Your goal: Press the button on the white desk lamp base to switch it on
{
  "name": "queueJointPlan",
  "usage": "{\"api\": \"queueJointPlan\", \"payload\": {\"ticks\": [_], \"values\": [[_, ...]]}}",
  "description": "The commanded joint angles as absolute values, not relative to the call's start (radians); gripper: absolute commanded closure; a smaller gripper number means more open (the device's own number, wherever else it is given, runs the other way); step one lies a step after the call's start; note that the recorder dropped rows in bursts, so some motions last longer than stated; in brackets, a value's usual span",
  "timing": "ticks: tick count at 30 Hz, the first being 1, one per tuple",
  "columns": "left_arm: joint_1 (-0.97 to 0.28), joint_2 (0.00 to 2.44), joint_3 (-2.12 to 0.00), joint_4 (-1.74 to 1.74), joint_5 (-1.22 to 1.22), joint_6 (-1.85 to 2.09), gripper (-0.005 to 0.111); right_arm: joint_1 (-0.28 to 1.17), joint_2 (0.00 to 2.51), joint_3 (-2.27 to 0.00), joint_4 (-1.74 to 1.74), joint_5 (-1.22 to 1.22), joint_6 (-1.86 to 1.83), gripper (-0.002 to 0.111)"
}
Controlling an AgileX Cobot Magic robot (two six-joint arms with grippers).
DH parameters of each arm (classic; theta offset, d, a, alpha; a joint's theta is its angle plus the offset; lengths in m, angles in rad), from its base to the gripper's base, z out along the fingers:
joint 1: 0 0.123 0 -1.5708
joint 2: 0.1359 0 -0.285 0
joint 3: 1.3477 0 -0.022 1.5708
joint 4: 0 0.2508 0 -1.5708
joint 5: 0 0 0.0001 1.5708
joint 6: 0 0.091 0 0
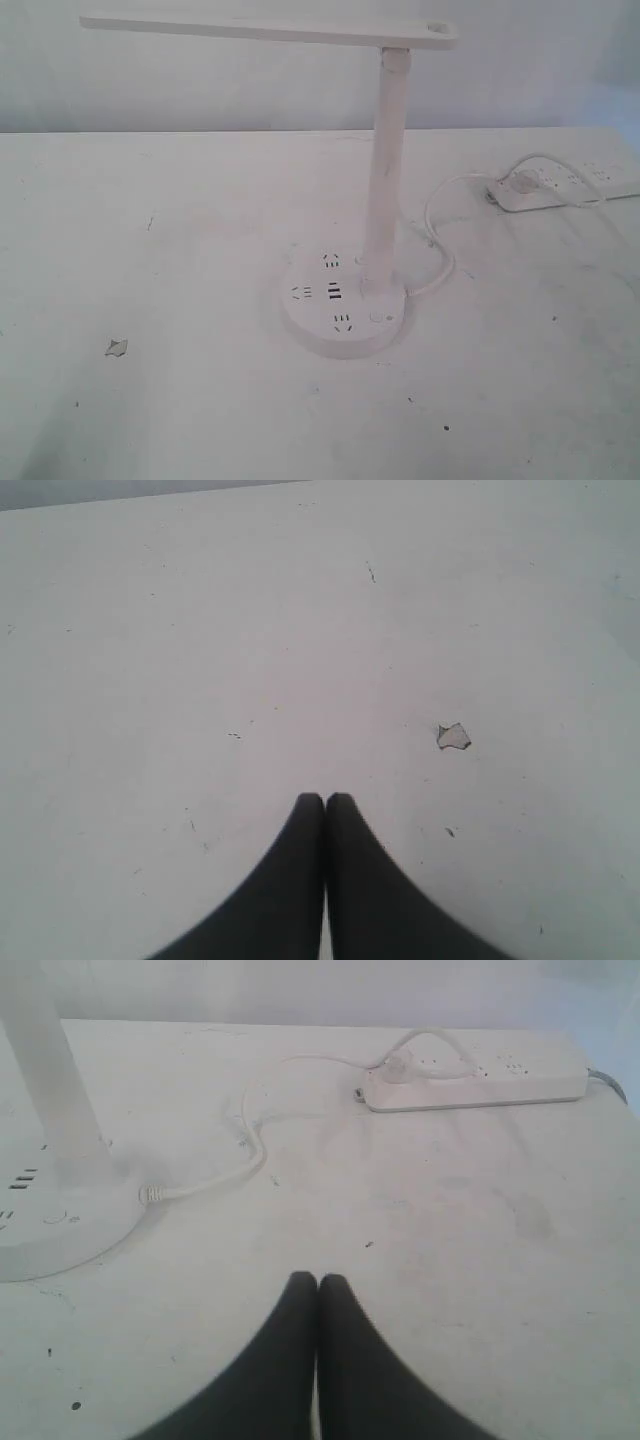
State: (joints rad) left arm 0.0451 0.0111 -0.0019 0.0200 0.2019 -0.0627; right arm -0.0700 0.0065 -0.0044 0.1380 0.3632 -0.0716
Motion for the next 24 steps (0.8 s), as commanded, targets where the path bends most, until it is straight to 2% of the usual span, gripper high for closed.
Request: {"api": "queueJointPlan", "payload": {"ticks": [1, 12, 20, 24], "values": [[0.047, 0.012, 0.000, 0.016, 0.202, -0.063, 0.107, -0.070, 0.000, 0.000, 0.138, 0.352, -0.070, 0.108], [0.047, 0.012, 0.000, 0.016, 0.202, -0.063, 0.107, -0.070, 0.000, 0.000, 0.138, 0.291, -0.084, 0.108], [0.047, 0.012, 0.000, 0.016, 0.202, -0.063, 0.107, -0.070, 0.000, 0.000, 0.138, -0.075, -0.078, 0.108], [0.047, 0.012, 0.000, 0.016, 0.202, -0.063, 0.107, -0.070, 0.000, 0.000, 0.221, -0.339, 0.165, 0.108]]}}
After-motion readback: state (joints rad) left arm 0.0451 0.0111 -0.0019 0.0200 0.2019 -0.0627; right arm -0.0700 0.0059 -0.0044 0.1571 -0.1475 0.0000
